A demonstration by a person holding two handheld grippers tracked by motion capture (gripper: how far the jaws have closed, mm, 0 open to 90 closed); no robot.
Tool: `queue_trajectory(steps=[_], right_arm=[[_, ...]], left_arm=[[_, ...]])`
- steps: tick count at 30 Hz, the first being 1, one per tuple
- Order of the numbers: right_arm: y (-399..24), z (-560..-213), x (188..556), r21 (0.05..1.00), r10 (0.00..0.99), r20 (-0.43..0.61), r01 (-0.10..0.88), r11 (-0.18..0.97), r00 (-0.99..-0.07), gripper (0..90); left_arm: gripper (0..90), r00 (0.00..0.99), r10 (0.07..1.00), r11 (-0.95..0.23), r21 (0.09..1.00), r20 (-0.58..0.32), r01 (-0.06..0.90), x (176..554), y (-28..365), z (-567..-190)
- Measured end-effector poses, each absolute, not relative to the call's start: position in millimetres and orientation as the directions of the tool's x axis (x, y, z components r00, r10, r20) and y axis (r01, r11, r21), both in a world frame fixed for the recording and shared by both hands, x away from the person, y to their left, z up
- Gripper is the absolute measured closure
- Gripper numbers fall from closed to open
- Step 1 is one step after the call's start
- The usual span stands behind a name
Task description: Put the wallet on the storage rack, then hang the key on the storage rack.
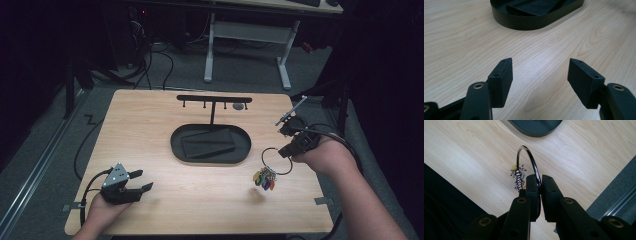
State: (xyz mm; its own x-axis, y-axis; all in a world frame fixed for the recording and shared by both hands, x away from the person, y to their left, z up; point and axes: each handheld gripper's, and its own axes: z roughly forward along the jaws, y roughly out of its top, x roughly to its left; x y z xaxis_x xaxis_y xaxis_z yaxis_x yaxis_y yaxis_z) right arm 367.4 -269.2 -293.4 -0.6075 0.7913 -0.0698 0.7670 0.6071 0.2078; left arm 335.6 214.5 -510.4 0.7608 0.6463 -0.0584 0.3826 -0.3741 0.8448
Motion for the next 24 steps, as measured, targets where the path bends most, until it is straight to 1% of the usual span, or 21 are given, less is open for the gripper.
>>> queue_trajectory(steps=[14,19,22,24], right_arm=[[-261.8,-275.8,387.8,0.217,0.781,-0.075,0.755,0.619,-0.620,84.9],[-255.1,-277.4,396.9,0.208,0.784,-0.077,0.760,0.616,-0.615,84.9],[-253.0,-279.7,403.5,0.206,0.777,-0.080,0.752,0.626,-0.625,84.9],[-249.6,-280.2,408.3,0.201,0.778,-0.084,0.754,0.626,-0.623,84.8]], left_arm=[[36.6,0.766,0.639,-0.385,0.831,-0.073,0.401,338.7,217.0,-517.1],[33.9,0.754,0.652,-0.366,0.835,-0.084,0.410,335.1,222.5,-514.1],[32.8,0.753,0.656,-0.386,0.833,-0.055,0.397,332.7,223.2,-512.5],[31.1,0.745,0.666,-0.378,0.841,-0.044,0.388,331.6,223.9,-510.0]])
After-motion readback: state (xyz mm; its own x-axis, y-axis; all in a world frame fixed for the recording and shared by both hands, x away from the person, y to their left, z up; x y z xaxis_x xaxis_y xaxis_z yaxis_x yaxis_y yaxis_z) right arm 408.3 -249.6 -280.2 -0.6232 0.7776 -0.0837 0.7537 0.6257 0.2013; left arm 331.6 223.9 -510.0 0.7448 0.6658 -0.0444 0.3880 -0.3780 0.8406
